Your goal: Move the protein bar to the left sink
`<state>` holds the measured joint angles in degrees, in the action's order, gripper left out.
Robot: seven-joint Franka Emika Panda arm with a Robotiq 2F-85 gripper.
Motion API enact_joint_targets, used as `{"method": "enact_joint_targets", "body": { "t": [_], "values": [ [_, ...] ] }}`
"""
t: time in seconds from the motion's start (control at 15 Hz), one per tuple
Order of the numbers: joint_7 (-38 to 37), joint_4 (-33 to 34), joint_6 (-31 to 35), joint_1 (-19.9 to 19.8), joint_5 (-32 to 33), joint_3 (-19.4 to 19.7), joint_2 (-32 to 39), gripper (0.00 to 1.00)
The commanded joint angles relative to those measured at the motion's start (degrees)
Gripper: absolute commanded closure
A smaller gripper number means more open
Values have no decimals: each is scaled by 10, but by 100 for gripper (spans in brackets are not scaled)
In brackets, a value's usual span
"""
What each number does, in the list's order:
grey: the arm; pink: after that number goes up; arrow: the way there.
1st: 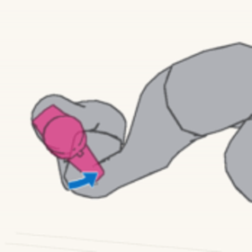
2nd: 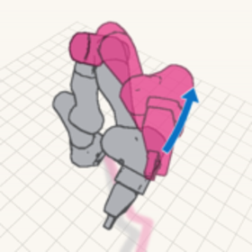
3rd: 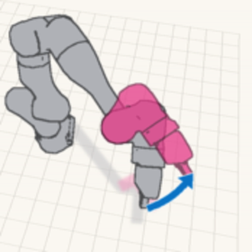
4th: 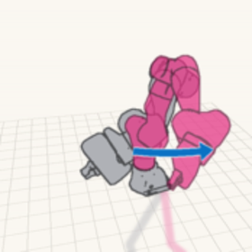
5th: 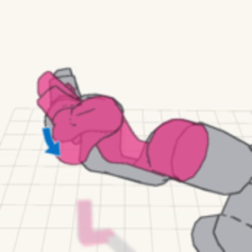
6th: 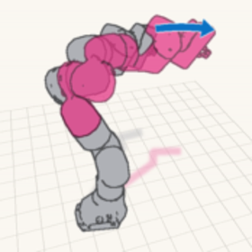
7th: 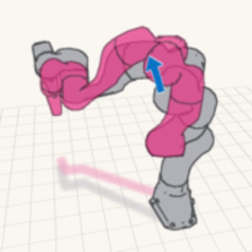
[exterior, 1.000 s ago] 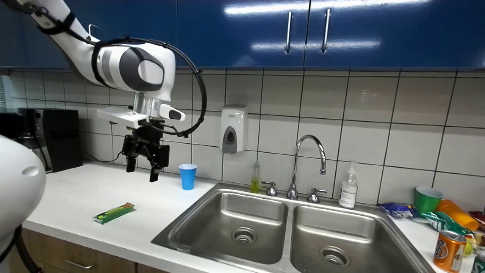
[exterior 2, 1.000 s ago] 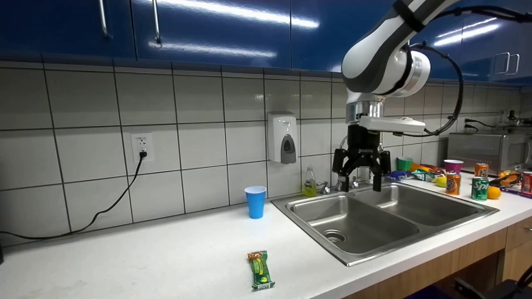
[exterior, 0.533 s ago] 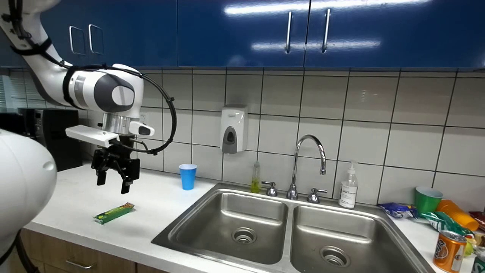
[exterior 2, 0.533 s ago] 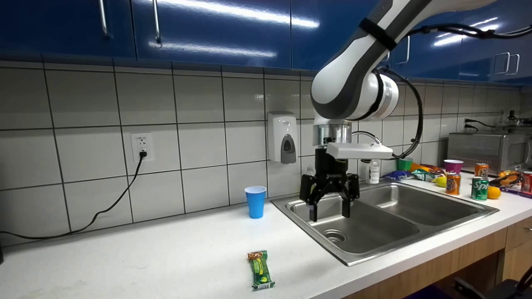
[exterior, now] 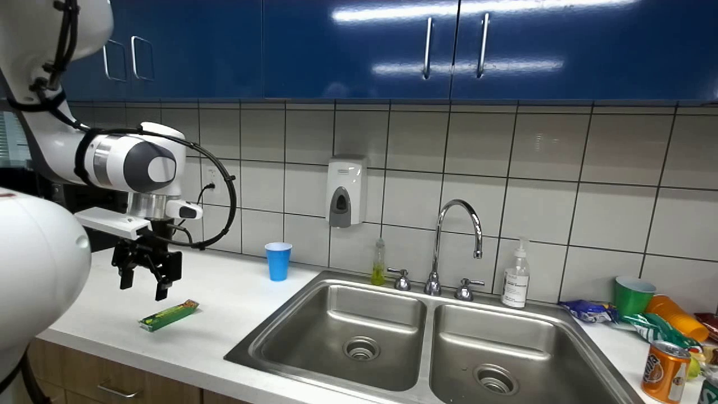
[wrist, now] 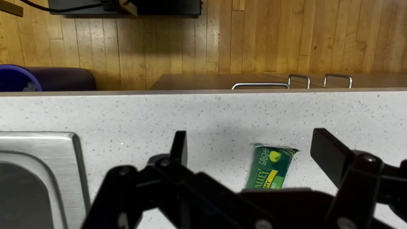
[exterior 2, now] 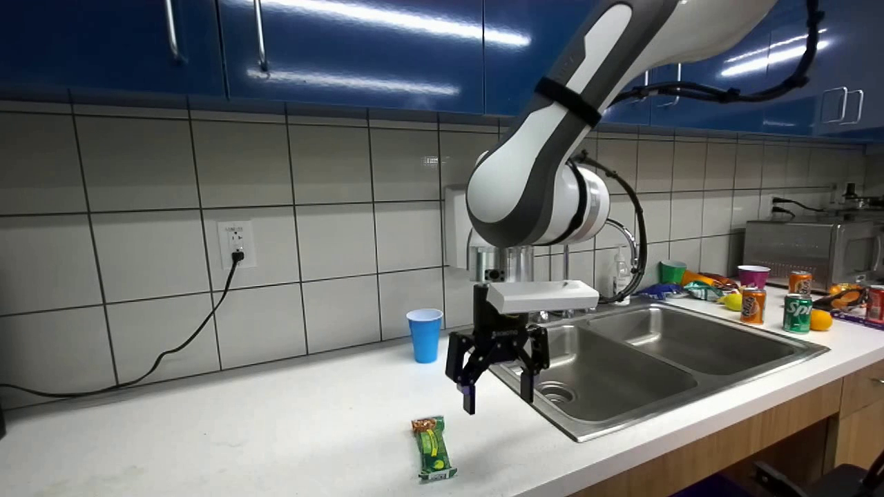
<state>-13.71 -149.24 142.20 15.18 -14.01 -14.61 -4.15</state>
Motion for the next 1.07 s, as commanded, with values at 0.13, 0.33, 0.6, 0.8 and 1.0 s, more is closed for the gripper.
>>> {"method": "enact_joint_targets", "body": {
  "t": [0.13,0.33,0.6,0.8,1.0],
  "values": [
    [-40,67,26,19,14,-21,91,0],
    [-45,93,34,29,22,-19,126,0],
    [-45,130,50,36,39,-11,173,0],
    [-50,158,60,40,55,-3,207,0],
    [-57,179,66,45,68,5,233,0]
  ]
}}
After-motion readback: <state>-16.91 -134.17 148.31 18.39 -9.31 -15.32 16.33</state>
